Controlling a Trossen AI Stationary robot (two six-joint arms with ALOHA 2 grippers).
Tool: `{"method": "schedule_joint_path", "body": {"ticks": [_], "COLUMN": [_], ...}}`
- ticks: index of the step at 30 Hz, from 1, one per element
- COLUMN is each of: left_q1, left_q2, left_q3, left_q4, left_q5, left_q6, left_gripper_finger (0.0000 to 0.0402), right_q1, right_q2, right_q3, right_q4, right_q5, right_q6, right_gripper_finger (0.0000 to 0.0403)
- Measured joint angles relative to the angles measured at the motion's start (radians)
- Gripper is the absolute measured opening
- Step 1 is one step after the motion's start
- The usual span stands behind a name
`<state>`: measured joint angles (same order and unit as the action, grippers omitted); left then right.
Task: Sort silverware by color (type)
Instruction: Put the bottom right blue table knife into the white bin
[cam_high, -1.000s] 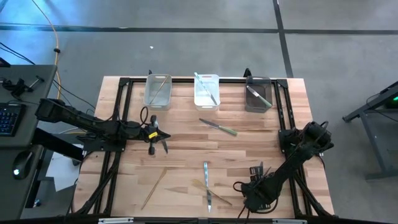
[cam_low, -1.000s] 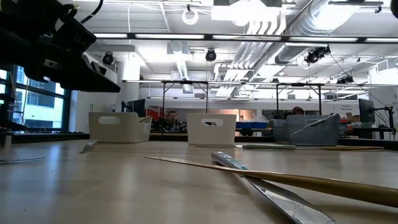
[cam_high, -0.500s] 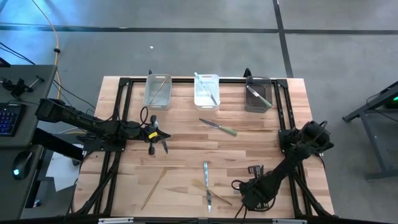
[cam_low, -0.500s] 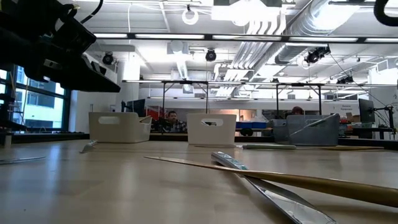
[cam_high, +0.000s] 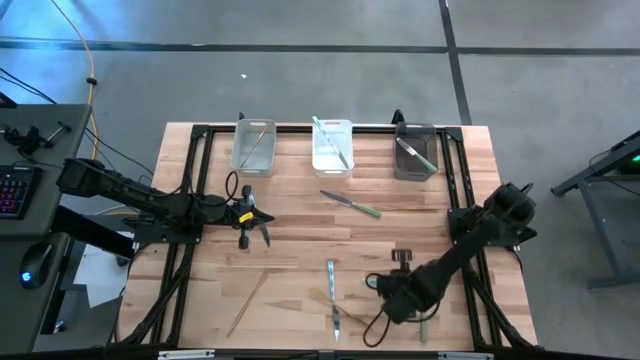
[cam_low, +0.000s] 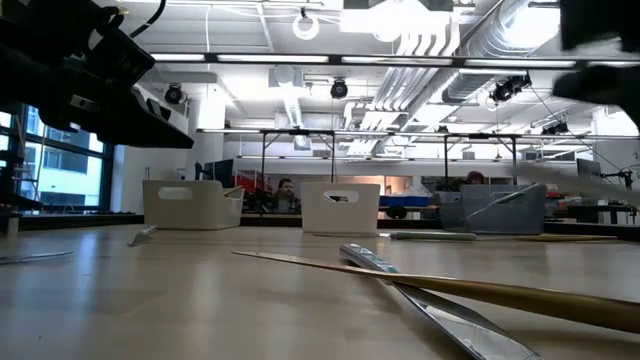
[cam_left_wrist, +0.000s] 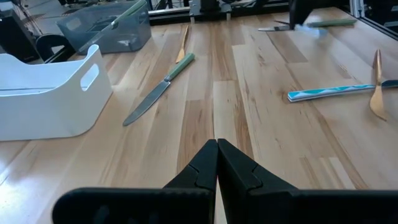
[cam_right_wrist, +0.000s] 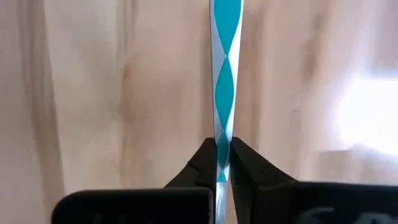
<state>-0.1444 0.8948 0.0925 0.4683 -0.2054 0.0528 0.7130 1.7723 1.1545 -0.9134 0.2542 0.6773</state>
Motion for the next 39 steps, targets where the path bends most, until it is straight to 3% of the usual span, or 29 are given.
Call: {"method": "schedule_joint_path", "body": {"ticks": [7, 14, 16, 19, 22, 24, 30, 39], "left_q1": [0.0, 0.0, 0.0, 0.0, 0.0, 0.0, 0.0, 0.0], "left_q2": [0.0, 0.0, 0.0, 0.0, 0.0, 0.0, 0.0, 0.0], "left_q3": [0.0, 0.0, 0.0, 0.0, 0.0, 0.0, 0.0, 0.0], "left_q4": [0.001, 0.001, 0.002, 0.003, 0.008, 0.008, 0.008, 0.008], "left_q5": [0.0, 0.0, 0.0, 0.0, 0.0, 0.0, 0.0, 0.0], "left_q6": [0.0, 0.0, 0.0, -0.001, -0.015, -0.015, -0.007, 0.002], "left_gripper_finger": [0.0, 0.0, 0.0, 0.0, 0.0, 0.0, 0.0, 0.0], "right_q1": [-0.184, -0.545, -0.663, -0.828, -0.973, -1.051, -1.191, -1.239], "right_q2": [-0.155, -0.274, -0.277, -0.251, -0.215, -0.194, -0.103, 0.076], "right_q3": [0.0, 0.001, 0.002, 0.002, 0.002, 0.01, 0.094, 0.228], "right_q4": [-0.007, 0.121, 0.246, 0.483, 0.651, 0.706, 0.74, 0.675], "right_q5": [0.212, 0.29, 0.235, 0.051, -0.119, -0.178, -0.219, -0.249], "right_q6": [0.083, -0.028, -0.128, -0.259, -0.294, -0.297, -0.349, -0.398], "right_gripper_finger": [0.0002, 0.0002, 0.0002, 0.0002, 0.0002, 0.0002, 0.0002, 0.0002]}}
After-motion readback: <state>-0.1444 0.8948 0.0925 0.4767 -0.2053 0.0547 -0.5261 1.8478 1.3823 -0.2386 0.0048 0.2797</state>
